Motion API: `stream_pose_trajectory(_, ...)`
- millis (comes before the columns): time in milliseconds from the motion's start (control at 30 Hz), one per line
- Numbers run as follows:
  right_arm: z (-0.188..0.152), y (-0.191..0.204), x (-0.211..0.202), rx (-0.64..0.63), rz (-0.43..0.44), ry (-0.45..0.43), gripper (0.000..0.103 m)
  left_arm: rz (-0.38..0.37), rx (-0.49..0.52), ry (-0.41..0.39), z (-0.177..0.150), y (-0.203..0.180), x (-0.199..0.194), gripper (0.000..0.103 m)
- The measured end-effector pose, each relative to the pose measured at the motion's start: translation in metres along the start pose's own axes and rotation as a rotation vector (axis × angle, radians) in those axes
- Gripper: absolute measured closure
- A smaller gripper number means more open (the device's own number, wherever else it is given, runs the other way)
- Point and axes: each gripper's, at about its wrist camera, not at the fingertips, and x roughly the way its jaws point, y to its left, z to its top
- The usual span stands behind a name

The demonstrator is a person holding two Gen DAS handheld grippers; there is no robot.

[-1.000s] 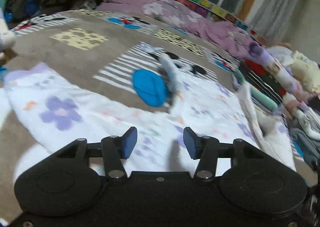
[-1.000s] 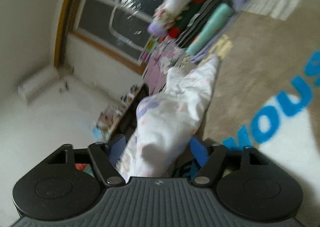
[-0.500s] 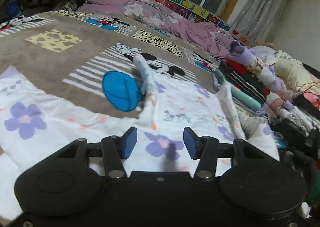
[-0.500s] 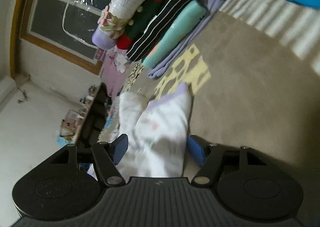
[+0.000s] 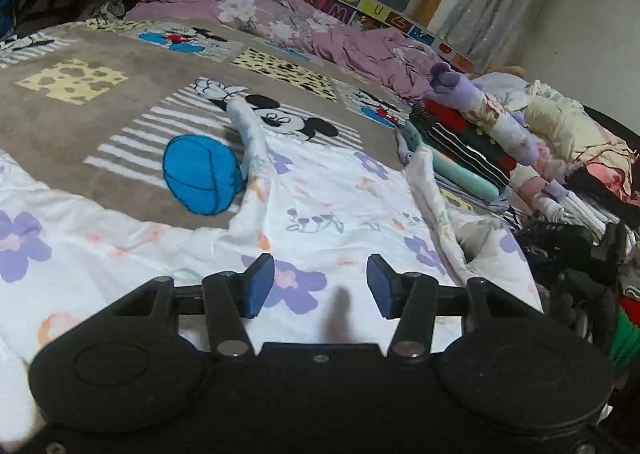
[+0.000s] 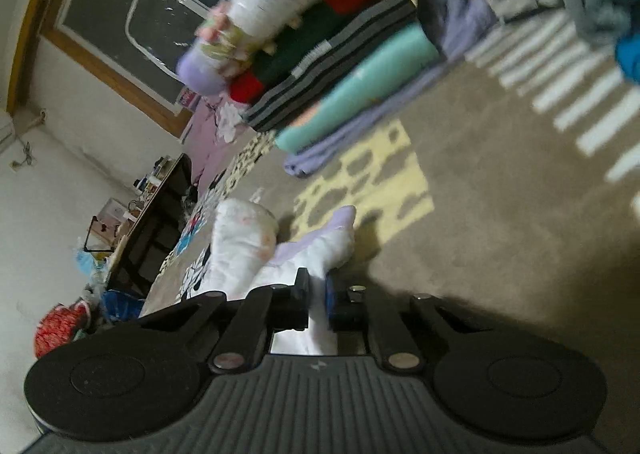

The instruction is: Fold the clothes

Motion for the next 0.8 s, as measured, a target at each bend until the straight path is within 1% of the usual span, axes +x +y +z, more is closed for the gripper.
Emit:
stream_pose_trajectory(133, 0.004, 0.008, -0.034, 0.011, 0.012, -0.097, 0.094, -0.008, 0.012, -0.014, 0.002, -0.005, -0.006, 0.053)
stream_pose_trajectory(300, 0.006, 0.006, -0.086, 0.035, 0.010, -0.208, 0.094, -0.005, 0.032, -0.032, 0.003, -0.013, -0.013, 0.053)
stream_pose_trajectory(433, -0.004, -0.004, -0.128, 0.063, -0.005, -0.292, 0.094, -0.005, 0.069, -0.029, 0.000, -0.022, -0.013, 0.053)
stream_pose_trajectory(500, -0.010, -0.012, -0.145, 0.075, -0.029, -0.326, 0.094, -0.007, 0.092, -0.023, -0.002, -0.027, -0.012, 0.053)
stream_pose_trajectory(633, -0.025, -0.033, -0.171, 0.129, -0.081, -0.379, 0.094, -0.039, 0.168, -0.006, -0.009, -0.042, -0.012, 0.053)
stream_pose_trajectory(800, -0.041, -0.055, -0.184, 0.178, -0.139, -0.403, 0.095, -0.086, 0.301, 0.001, -0.019, -0.065, -0.015, 0.053)
